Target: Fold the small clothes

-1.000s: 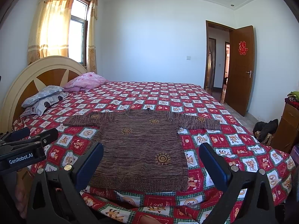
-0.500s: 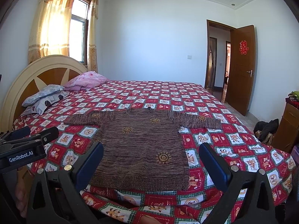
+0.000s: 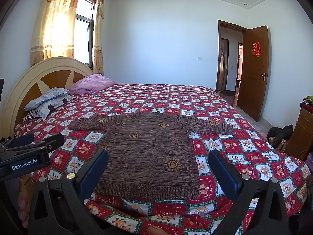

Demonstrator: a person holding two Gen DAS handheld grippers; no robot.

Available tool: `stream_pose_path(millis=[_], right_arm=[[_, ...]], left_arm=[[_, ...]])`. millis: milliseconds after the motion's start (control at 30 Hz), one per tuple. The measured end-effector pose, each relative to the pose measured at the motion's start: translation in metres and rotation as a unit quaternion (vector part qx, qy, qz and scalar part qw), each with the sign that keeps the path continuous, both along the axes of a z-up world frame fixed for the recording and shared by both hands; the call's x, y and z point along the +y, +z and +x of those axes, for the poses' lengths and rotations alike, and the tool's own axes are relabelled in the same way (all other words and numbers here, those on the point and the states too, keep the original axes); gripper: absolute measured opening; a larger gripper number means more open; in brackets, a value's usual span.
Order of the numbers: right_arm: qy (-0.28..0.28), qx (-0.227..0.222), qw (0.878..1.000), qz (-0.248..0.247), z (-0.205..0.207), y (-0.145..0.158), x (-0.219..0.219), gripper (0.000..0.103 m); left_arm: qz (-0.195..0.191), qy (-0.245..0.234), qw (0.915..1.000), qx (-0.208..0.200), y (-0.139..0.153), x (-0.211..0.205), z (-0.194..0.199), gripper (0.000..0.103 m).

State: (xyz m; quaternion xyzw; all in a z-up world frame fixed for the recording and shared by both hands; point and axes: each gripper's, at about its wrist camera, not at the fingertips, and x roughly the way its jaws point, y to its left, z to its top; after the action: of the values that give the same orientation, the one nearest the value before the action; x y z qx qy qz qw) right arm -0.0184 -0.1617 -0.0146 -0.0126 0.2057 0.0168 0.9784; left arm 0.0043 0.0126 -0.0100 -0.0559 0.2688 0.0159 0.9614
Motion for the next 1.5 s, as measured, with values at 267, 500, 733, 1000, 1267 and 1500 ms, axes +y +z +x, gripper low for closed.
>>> stream_pose_path(millis=[267, 500, 733, 1000, 1267, 1500], right_arm=[[0.007, 0.002, 1.000, -0.002, -0.001, -0.001, 0.002, 0.102], [0.009, 0.003, 1.000, -0.002, -0.001, -0.002, 0.002, 0.102], [0.011, 0.005, 1.000, -0.002, 0.001, -0.004, 0.002, 0.102], [0.017, 0.006, 1.000, -0.003, 0.003, -0.008, 0.000, 0.102], [0.042, 0.030, 0.998, 0.023, 0.029, -0.027, -0.013, 0.102], [0.032, 0.079, 0.994, 0.069, 0.075, -0.056, -0.044, 0.102]], left_arm=[[-0.002, 0.000, 1.0000, 0.002, -0.002, -0.001, 0.000, 0.103], [-0.003, 0.000, 1.0000, 0.007, -0.003, -0.001, 0.003, 0.103], [-0.004, -0.002, 0.9999, 0.013, -0.004, -0.002, 0.006, 0.103], [-0.003, -0.006, 0.9997, 0.022, -0.007, -0.002, 0.010, 0.103], [0.019, -0.006, 0.9994, 0.028, -0.019, -0.004, 0.030, 0.103], [0.034, -0.008, 0.9977, 0.057, -0.046, 0.004, 0.077, 0.103]])
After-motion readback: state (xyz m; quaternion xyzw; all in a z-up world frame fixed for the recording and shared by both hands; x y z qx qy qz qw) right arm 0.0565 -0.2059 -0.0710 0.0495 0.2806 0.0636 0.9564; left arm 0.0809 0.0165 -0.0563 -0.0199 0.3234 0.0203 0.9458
